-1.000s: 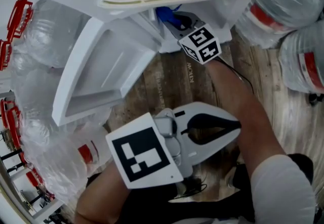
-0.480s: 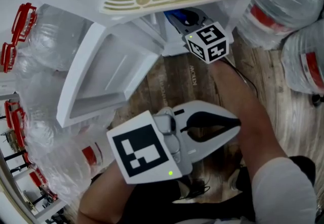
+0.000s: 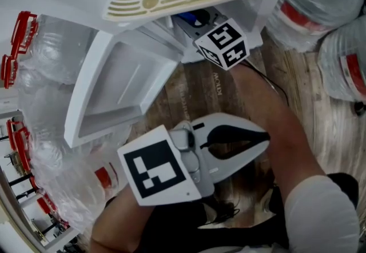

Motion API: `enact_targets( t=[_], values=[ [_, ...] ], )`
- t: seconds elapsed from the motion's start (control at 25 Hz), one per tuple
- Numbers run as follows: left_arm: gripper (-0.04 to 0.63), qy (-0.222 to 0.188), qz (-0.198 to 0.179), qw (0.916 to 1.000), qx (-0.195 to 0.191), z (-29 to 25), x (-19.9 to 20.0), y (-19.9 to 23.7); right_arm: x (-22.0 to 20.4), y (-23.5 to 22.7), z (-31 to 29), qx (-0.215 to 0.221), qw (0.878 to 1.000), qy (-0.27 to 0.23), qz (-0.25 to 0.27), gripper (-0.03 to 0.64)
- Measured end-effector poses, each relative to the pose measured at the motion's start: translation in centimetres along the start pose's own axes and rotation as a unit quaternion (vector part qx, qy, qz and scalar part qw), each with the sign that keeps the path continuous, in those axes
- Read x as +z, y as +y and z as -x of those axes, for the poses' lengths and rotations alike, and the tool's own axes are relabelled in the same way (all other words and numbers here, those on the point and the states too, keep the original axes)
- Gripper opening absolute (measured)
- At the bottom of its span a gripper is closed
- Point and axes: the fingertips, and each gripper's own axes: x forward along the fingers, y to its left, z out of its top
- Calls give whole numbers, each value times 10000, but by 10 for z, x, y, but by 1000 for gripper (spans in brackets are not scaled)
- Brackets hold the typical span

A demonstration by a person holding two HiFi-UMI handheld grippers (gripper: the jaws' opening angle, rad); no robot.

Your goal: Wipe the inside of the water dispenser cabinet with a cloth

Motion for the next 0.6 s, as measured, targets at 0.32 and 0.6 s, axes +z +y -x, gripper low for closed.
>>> enact_targets(
  t=[0.32, 0.6],
  values=[
    [3, -56, 32, 9998, -192, 2, 2, -5, 3, 31, 28, 617, 9975, 308, 136, 75],
    [3, -47, 32, 9995, -312, 6, -2, -9, 31, 17, 42, 739, 9956, 441, 369, 75]
  ],
)
